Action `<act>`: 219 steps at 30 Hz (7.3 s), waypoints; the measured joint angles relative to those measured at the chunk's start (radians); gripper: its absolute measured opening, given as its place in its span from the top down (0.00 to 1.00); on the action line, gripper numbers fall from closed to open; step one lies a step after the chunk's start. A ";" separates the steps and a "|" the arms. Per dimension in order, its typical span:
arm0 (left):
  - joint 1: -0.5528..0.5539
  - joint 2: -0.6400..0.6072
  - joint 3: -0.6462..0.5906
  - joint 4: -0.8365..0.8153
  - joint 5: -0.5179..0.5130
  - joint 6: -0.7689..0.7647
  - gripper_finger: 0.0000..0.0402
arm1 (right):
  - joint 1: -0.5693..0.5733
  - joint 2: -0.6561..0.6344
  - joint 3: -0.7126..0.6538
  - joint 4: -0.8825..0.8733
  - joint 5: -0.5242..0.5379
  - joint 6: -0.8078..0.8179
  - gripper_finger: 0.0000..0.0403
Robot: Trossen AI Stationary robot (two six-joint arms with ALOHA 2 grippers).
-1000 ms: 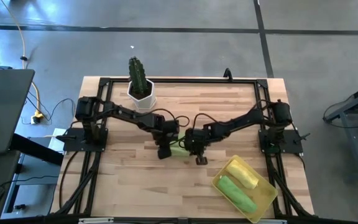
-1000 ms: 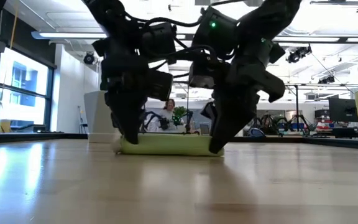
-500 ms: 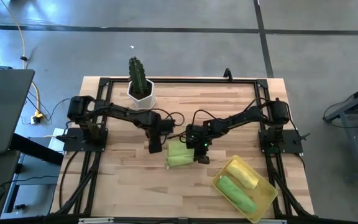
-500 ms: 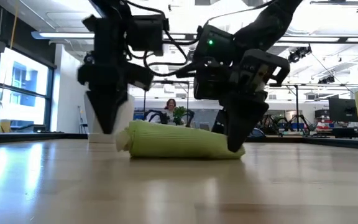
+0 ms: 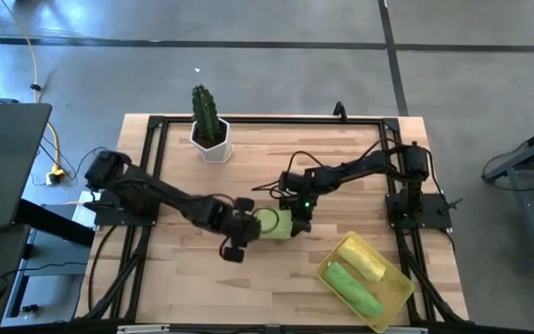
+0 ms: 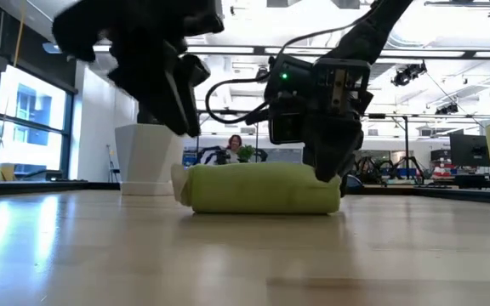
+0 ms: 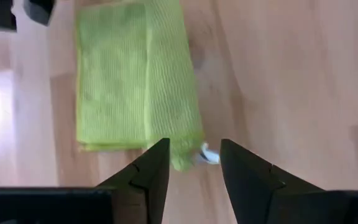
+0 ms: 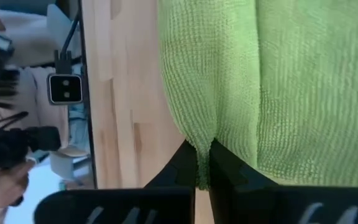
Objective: Roll microfiber towels into tight, uniform cylinder then place into a basket
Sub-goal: Roll the light green towel
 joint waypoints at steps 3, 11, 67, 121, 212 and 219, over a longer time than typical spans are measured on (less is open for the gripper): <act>-0.030 0.036 0.000 0.040 -0.092 0.009 0.65 | -0.004 -0.001 0.001 -0.010 -0.002 0.017 1.00; -0.027 0.133 0.000 0.165 -0.123 -0.006 0.61 | -0.003 -0.002 0.003 -0.035 0.034 0.052 1.00; 0.282 0.305 0.000 0.239 0.619 -0.472 0.92 | 0.484 -0.282 -0.087 -0.087 1.218 -0.341 0.67; 0.244 0.219 0.000 0.105 0.505 -0.193 0.71 | 0.354 -0.100 -0.083 0.011 0.884 -0.173 0.99; 0.302 0.303 0.000 0.218 0.719 -0.595 0.96 | 0.505 -0.190 0.008 -0.032 1.095 -0.411 0.59; 0.302 0.303 0.000 0.223 0.720 -0.602 0.96 | 0.496 -0.136 0.008 0.001 1.086 -0.409 0.48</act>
